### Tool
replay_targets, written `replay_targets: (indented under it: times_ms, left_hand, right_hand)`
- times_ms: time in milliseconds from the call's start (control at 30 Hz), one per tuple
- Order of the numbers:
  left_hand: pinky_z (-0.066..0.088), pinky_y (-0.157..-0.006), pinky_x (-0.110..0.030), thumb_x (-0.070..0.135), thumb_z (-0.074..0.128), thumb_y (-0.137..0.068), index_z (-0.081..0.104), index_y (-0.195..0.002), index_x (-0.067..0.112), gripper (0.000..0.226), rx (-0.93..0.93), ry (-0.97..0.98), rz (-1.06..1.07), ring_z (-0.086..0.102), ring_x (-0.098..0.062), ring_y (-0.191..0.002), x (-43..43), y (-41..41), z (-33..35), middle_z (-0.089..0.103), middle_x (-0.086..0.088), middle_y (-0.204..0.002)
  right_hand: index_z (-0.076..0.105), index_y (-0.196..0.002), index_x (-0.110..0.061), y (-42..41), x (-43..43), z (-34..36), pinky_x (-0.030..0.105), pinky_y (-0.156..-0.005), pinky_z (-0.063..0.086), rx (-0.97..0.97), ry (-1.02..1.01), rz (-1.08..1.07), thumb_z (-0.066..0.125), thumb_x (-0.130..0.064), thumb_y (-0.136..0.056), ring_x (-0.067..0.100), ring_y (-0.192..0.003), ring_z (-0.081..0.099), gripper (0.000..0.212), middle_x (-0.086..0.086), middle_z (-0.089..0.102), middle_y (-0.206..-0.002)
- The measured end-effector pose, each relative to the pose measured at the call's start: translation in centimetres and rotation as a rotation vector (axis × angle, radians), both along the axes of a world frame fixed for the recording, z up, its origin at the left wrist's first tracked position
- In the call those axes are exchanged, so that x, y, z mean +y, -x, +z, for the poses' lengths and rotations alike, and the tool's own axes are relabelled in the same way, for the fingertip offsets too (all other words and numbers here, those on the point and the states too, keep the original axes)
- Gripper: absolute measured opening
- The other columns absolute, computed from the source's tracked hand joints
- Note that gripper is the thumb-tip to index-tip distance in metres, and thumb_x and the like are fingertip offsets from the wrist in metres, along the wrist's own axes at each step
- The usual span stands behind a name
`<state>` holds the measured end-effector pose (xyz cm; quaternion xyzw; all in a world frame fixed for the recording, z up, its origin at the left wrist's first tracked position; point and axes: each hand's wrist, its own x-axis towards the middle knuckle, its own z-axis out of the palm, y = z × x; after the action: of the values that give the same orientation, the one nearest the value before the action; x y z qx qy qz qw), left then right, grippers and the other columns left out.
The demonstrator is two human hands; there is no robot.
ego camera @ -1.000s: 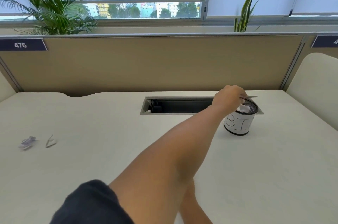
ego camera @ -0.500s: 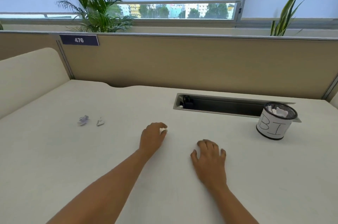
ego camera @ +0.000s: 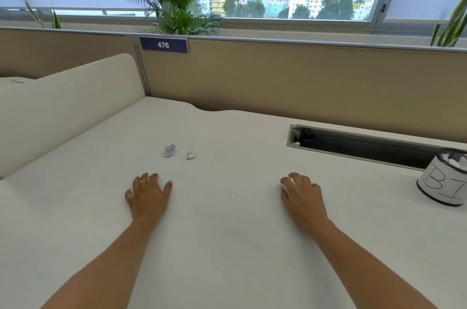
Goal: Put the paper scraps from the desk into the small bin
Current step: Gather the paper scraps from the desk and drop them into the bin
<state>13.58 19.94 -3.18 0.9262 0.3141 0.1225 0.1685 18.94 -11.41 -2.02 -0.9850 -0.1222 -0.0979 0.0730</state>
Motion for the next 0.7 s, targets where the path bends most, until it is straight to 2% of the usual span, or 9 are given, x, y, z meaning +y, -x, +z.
replay_targets:
  times_ms: [67,133,333,567,700]
  left_hand:
    - [0.018,-0.113,-0.052,0.041,0.043,-0.093,0.042,-0.135,0.009,0.052,0.022,0.015,0.026,0.021,-0.028,-0.143,1.3,0.2,-0.2,0.035,-0.013,-0.149]
    - [0.014,-0.115,-0.054,0.042,0.040,-0.094,0.037,-0.137,0.010,0.054,0.041,0.025,0.039,0.018,-0.028,-0.144,1.8,0.2,-0.4,0.032,-0.013,-0.151]
    - [0.013,-0.114,-0.058,0.042,0.034,-0.095,0.030,-0.140,0.011,0.055,0.075,-0.023,0.046,0.017,-0.030,-0.144,1.7,-0.6,-0.8,0.028,-0.013,-0.153]
    - [0.013,-0.114,-0.059,0.042,0.032,-0.095,0.029,-0.141,0.011,0.056,0.086,-0.047,0.048,0.016,-0.029,-0.144,1.7,-1.0,-1.3,0.027,-0.013,-0.153]
    - [0.013,-0.114,-0.058,0.042,0.032,-0.095,0.029,-0.141,0.011,0.056,0.084,-0.058,0.051,0.016,-0.030,-0.144,1.7,-0.9,-1.4,0.028,-0.014,-0.153]
  right_hand:
    - [0.054,-0.120,-0.014,-1.1,3.0,0.7,0.043,-0.089,0.043,0.057,-0.019,0.115,0.041,-0.025,-0.096,0.030,-0.117,0.050,0.030,0.008,0.051,-0.132]
    - [0.044,-0.130,-0.017,-2.1,6.2,1.4,0.039,-0.094,0.040,0.114,-0.006,0.213,0.037,-0.031,-0.097,0.026,-0.126,0.040,0.036,0.004,0.039,-0.142]
    - [0.033,-0.138,-0.018,-4.9,15.6,2.6,0.042,-0.102,0.040,0.290,-0.061,0.408,0.047,-0.031,-0.094,0.028,-0.133,0.032,0.048,0.007,0.030,-0.148]
    - [0.026,-0.142,-0.020,-7.1,23.9,2.4,0.042,-0.103,0.037,0.317,-0.075,0.464,0.049,-0.031,-0.093,0.035,-0.132,0.033,0.056,0.014,0.022,-0.152]
    - [0.013,-0.146,-0.023,-7.8,27.2,2.1,0.046,-0.110,0.030,0.380,-0.106,0.433,0.049,-0.035,-0.093,0.043,-0.139,0.018,0.065,0.015,0.008,-0.156]
